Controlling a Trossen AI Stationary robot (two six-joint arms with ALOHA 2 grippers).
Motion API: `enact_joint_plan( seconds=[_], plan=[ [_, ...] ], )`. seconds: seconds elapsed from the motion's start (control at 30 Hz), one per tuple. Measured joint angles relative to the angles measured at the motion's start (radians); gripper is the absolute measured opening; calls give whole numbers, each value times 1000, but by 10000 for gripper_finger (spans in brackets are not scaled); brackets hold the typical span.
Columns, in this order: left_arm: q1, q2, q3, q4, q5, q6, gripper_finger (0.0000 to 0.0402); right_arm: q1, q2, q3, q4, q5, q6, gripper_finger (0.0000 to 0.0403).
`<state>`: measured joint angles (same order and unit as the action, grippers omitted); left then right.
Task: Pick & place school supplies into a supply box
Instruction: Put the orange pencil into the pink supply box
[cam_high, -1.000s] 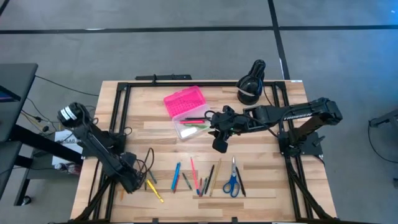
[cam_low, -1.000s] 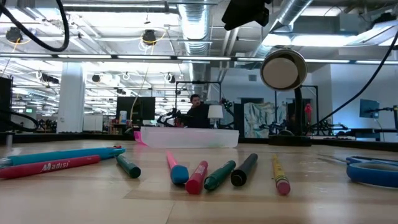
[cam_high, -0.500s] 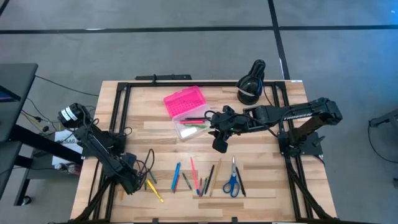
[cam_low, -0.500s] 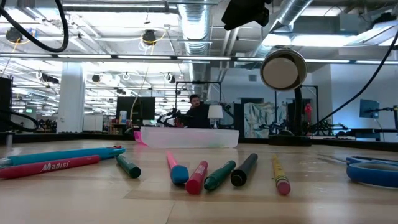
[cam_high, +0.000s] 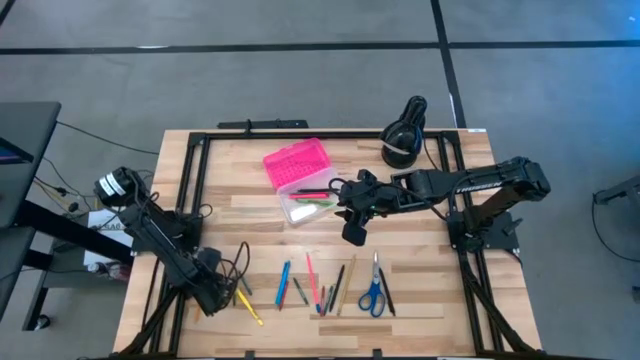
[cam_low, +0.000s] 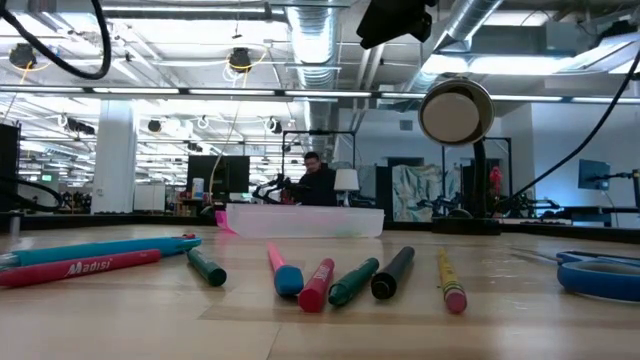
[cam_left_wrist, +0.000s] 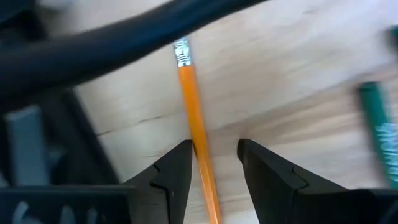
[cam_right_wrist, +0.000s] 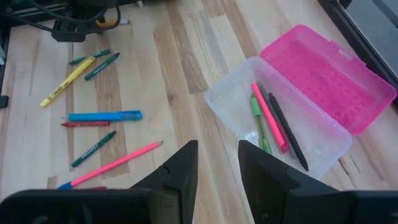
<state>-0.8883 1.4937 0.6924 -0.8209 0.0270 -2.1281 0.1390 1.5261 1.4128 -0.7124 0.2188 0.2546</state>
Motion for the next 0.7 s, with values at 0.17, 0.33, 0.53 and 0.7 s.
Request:
enact_joint_plan(
  seconds=[0.17,0.33,0.53,0.7],
  plan=[
    [1,1,9,45,-59,1,139,-3,0,0,-2,0,-8,107],
    [2,1,11,100,-116,25,139,-4,0,0,-2,0,-19,107],
    [3,0,12,103,-60,122,139,-4,0,0,-6,-1,-26,107],
    [2,0,12,114,18,185,139,-4,0,0,-13,-1,-27,107]
  ],
)
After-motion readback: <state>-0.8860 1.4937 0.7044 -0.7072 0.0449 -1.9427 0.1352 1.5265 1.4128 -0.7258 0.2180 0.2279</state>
